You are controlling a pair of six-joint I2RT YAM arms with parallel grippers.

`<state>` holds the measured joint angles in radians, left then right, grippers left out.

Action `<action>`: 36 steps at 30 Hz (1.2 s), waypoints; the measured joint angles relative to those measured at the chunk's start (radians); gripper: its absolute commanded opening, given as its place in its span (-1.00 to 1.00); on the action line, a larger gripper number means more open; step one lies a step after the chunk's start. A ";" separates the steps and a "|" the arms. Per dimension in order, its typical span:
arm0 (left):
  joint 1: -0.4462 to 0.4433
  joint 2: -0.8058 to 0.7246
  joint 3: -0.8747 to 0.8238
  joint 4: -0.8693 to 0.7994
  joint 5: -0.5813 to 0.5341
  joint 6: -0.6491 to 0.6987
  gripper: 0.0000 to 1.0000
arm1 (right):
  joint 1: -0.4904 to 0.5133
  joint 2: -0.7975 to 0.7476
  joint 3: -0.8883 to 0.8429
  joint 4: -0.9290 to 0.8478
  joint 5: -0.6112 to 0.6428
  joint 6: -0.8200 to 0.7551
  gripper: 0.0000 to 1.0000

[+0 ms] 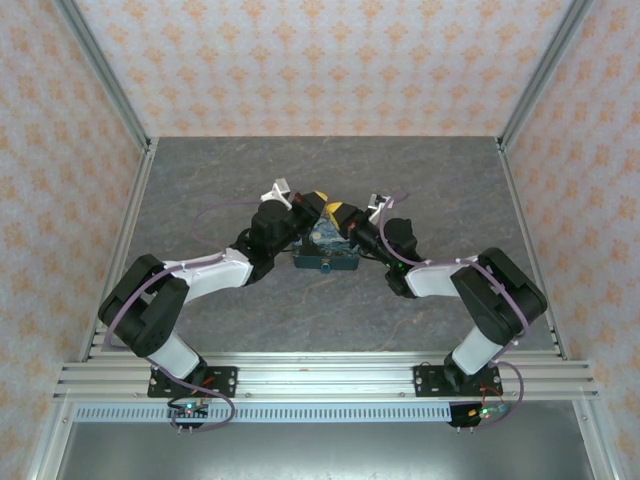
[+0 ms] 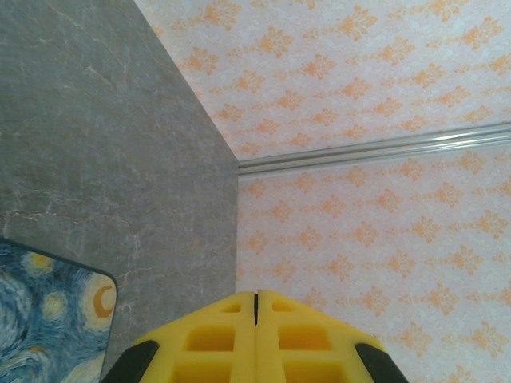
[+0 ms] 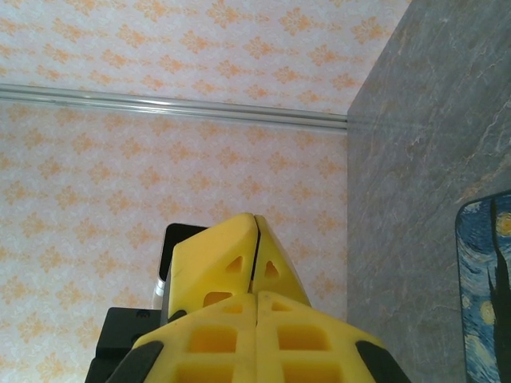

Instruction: Unlock a padlock with a key

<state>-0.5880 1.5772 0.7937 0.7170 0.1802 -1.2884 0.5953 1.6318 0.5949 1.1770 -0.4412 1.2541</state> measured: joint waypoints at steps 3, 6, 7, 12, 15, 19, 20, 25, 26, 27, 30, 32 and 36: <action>0.000 0.000 -0.010 0.006 -0.006 -0.005 -1.00 | 0.000 0.007 0.000 0.001 0.000 0.002 -1.00; 0.000 -0.003 -0.013 0.007 -0.007 -0.006 -1.00 | 0.000 0.010 0.000 0.004 -0.001 0.002 -1.00; 0.000 -0.004 -0.013 0.007 -0.009 -0.010 -1.00 | 0.000 0.010 0.000 0.006 -0.001 0.002 -1.00; -0.001 -0.006 -0.013 0.006 -0.013 -0.021 -0.93 | 0.000 0.010 0.000 0.011 -0.001 0.002 -1.00; -0.001 -0.010 -0.013 0.002 -0.013 -0.021 -0.45 | 0.000 0.010 0.000 0.012 -0.001 0.002 -1.00; -0.001 -0.026 -0.013 -0.039 -0.018 -0.019 0.48 | -0.002 0.009 0.000 0.013 0.001 0.002 -1.00; -0.001 -0.034 -0.013 -0.055 -0.022 -0.014 0.60 | -0.002 0.008 0.000 0.012 0.001 0.000 -1.00; 0.008 -0.118 -0.014 -0.163 -0.035 0.011 0.94 | -0.002 -0.034 -0.028 -0.014 0.005 -0.011 -1.00; 0.011 -0.143 -0.013 -0.197 -0.036 0.024 0.97 | -0.003 -0.046 -0.037 -0.023 0.006 -0.013 -1.00; 0.014 -0.171 -0.013 -0.239 -0.039 0.041 0.99 | -0.003 -0.057 -0.044 -0.033 0.007 -0.017 -1.00; 0.019 -0.246 -0.007 -0.382 -0.035 0.121 0.99 | -0.006 -0.093 -0.063 -0.079 0.007 -0.029 -1.00; 0.019 -0.283 -0.002 -0.484 -0.027 0.193 0.99 | -0.010 -0.126 -0.072 -0.123 0.008 -0.043 -1.00; 0.018 -0.336 -0.012 -0.666 -0.003 0.343 1.00 | -0.017 -0.216 -0.087 -0.245 0.024 -0.085 -1.00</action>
<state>-0.5705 1.2415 0.7815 0.0509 0.1772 -0.9459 0.5781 1.4158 0.5079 0.9318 -0.4171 1.1687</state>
